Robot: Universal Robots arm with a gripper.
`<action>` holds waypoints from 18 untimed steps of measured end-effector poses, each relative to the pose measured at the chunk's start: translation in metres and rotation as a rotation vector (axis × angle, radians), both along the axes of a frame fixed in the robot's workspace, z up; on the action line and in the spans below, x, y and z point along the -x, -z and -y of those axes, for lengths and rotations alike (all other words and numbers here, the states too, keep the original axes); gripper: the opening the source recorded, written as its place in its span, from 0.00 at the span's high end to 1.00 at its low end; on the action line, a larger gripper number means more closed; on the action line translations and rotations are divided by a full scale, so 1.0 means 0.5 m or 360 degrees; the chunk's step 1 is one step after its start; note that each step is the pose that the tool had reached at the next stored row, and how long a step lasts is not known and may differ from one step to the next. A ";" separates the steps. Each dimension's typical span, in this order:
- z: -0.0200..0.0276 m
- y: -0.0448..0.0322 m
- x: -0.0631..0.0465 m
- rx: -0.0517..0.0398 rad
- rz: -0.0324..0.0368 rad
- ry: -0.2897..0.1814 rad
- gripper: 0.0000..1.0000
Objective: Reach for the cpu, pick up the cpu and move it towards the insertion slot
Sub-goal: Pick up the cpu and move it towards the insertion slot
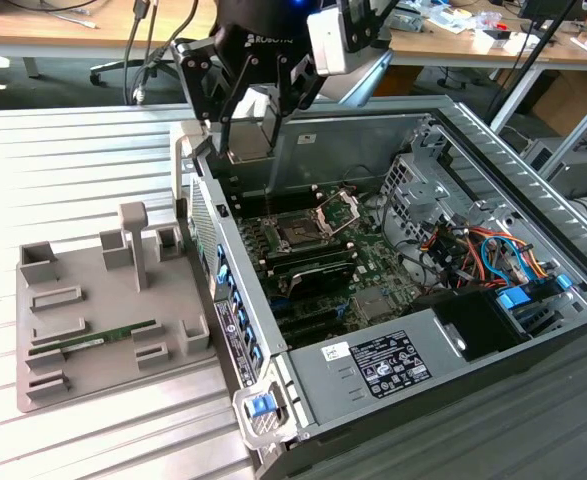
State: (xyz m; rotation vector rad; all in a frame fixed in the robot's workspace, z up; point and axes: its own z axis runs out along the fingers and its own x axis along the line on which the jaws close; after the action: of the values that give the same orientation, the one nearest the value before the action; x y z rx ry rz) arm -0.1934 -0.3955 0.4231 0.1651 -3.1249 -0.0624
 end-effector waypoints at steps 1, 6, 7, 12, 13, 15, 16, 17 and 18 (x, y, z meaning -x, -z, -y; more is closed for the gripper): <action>0.0000 0.000 -0.001 0.0000 0.0000 0.0000 0.45; 0.0000 0.000 -0.004 0.0000 0.0000 0.0000 0.45; 0.0000 0.000 -0.005 0.0000 0.0000 0.0000 0.45; 0.0000 0.001 -0.008 0.0000 0.0000 0.0000 0.45; 0.0000 0.001 -0.008 0.0000 0.0000 0.0000 0.45; 0.0000 0.001 -0.009 0.0000 0.0000 0.0000 0.45; 0.0000 0.001 -0.010 0.0000 0.0000 0.0000 0.45; 0.0000 0.001 -0.012 0.0000 0.0000 0.0000 0.45; 0.0000 0.002 -0.013 0.0000 0.0000 0.0000 0.45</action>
State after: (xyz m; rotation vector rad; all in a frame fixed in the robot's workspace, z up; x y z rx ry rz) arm -0.1870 -0.3955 0.4224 0.1651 -3.1249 -0.0624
